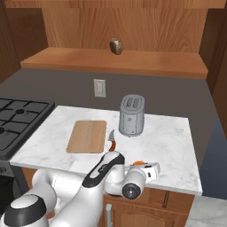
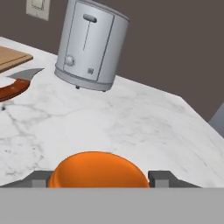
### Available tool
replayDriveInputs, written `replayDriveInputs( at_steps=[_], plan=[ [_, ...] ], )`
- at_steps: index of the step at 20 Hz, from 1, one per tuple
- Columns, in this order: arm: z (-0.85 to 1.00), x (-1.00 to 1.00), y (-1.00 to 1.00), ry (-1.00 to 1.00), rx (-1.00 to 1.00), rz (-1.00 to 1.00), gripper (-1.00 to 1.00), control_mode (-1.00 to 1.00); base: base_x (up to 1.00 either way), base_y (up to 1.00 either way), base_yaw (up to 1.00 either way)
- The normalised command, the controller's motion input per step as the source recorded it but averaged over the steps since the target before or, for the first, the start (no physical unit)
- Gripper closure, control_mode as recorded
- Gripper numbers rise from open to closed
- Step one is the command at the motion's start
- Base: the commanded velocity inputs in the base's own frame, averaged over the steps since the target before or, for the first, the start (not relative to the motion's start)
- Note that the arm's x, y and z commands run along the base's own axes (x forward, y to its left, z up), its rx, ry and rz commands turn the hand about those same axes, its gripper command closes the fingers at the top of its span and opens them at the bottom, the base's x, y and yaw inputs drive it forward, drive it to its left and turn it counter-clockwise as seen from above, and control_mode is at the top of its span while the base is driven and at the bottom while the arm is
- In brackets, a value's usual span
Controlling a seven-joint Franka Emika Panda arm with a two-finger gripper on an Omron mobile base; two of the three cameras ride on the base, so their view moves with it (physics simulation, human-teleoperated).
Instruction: Pick the bread, place it on the cutting board, pick the jam, place it on the counter, and close the cabinet.
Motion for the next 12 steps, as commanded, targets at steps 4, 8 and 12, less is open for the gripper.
replayDriveInputs(
  at_steps=[4, 8, 12],
  plan=[
    [-0.2, 0.03, -0.02, 0.0, 0.0, 0.0, 1.0, -1.0, 0.0, 0.0, 0.0],
    [-0.12, 0.06, 0.0, 0.0, 0.0, 0.0, 1.0, -1.0, 0.0, 0.0, 0.0],
    [-0.1, 0.15, 0.0, 0.0, 0.0, 0.0, 1.0, -1.0, 0.0, 0.0, 0.0]
  ],
)
